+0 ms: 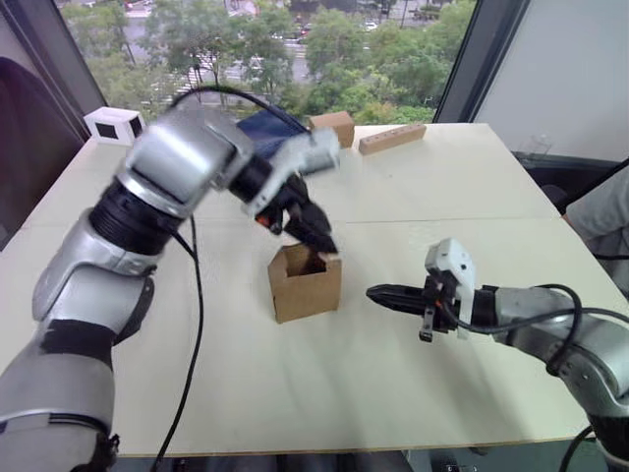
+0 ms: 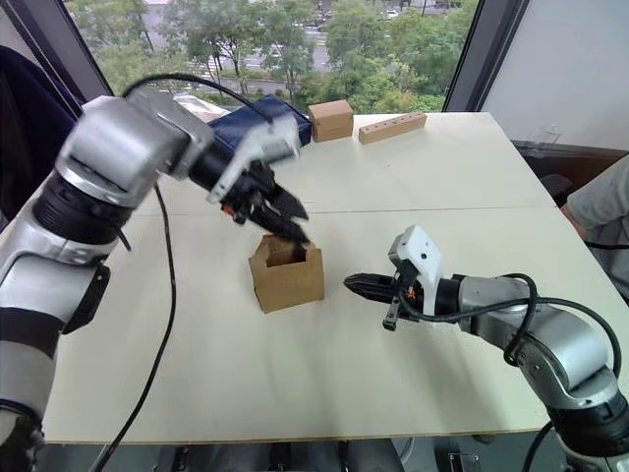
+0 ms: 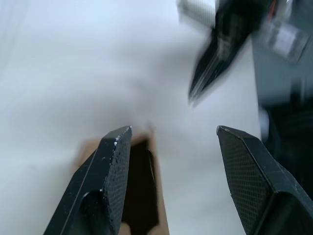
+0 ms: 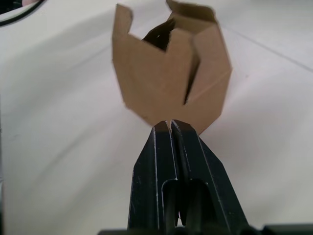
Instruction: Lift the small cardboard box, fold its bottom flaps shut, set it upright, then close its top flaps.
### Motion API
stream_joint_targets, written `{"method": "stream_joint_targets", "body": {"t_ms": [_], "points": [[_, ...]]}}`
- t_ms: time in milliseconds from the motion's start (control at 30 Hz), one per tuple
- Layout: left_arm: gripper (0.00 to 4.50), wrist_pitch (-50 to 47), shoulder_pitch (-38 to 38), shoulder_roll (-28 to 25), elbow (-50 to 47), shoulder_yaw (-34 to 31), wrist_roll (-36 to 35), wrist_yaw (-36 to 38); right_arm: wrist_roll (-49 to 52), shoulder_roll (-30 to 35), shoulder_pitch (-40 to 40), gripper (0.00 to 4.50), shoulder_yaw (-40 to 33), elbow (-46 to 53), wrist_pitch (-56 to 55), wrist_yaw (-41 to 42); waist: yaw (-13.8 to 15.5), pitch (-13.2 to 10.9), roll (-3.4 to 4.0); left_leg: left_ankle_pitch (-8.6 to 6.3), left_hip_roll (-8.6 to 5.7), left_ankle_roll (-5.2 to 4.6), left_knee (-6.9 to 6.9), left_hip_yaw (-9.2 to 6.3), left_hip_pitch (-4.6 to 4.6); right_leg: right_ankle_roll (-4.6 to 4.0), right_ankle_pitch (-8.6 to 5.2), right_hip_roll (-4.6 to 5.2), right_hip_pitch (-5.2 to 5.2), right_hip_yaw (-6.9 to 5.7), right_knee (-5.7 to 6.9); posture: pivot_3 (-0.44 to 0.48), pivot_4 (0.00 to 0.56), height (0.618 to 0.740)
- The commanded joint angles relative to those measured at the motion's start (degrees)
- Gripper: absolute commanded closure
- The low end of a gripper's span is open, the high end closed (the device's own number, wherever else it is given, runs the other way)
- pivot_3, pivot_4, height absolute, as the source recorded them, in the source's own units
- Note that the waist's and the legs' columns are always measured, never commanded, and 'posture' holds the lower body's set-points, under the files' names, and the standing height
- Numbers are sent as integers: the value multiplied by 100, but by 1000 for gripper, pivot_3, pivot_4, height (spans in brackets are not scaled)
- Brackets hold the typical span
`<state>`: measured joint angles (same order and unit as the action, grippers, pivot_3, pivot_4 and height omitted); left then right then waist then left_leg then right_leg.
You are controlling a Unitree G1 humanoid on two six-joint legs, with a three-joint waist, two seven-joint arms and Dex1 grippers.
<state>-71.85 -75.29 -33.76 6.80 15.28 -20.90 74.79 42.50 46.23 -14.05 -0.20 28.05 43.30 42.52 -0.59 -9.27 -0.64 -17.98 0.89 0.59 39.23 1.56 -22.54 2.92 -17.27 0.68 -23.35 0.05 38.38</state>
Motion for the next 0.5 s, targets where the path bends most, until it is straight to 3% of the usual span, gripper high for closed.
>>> {"method": "stream_joint_targets", "body": {"t_ms": [33, 67, 100, 167, 300, 433, 500], "points": [[1688, 408, 952, -487, -388, -748, 339, -1077, -658, -304, -357, 4500, 271, -644, -623, 81, -44, 5, 8, 0, -1, 0, -1, 2, 5, 1, 0, 3, 2, 1, 1, 0, 150, 740], [1688, 447, 1199, -551, -504, -915, 370, -1307, -818, -419, -454, 4500, 347, -829, -737, 51, -57, 5, 8, -2, -1, -3, -1, 8, 13, 1, 0, 3, 0, 17, 10, 0, 150, 740], [2215, 401, 1392, -559, -577, -1130, 362, -1559, -959, -517, -540, 4500, 408, -997, -817, 20, -53, 4, 6, -2, -1, -3, -5, 8, 14, 1, 0, 2, -4, 18, 13, 0, 150, 740], [2771, 329, 1585, -559, -675, -1337, 317, -1864, -1140, -629, -623, 4500, 456, -1188, -911, 27, -4, -7, -12, 4, 1, 8, -1, 7, 6, 0, 1, 4, -21, 18, 39, 0, 150, 740], [4367, 831, 3643, -844, -1959, -1881, 596, -2657, -1626, -965, -947, 4500, 930, -1852, -1311, 323, -55, 1, 1, 10, -7, 18, 7, 11, -8, 0, 1, 21, -38, 20, 59, 0, 150, 740], [4440, 513, 4437, -392, -2621, -2317, 496, -3441, -2134, -1234, -1176, 4500, 1154, -2347, -1625, 259, 67, -13, -32, 9, -9, 19, -2, 15, 7, 1, 1, 21, -36, 37, 69, 0, 150, 740], [4440, 624, 5034, -347, -2995, -2231, 489, -3555, -2495, -1436, -1386, 4500, 1229, -2872, -1828, 47, 84, -11, -34, 10, -11, 19, 10, 13, 4, 1, 1, 24, -34, 34, 72, 0, 150, 740]]}}
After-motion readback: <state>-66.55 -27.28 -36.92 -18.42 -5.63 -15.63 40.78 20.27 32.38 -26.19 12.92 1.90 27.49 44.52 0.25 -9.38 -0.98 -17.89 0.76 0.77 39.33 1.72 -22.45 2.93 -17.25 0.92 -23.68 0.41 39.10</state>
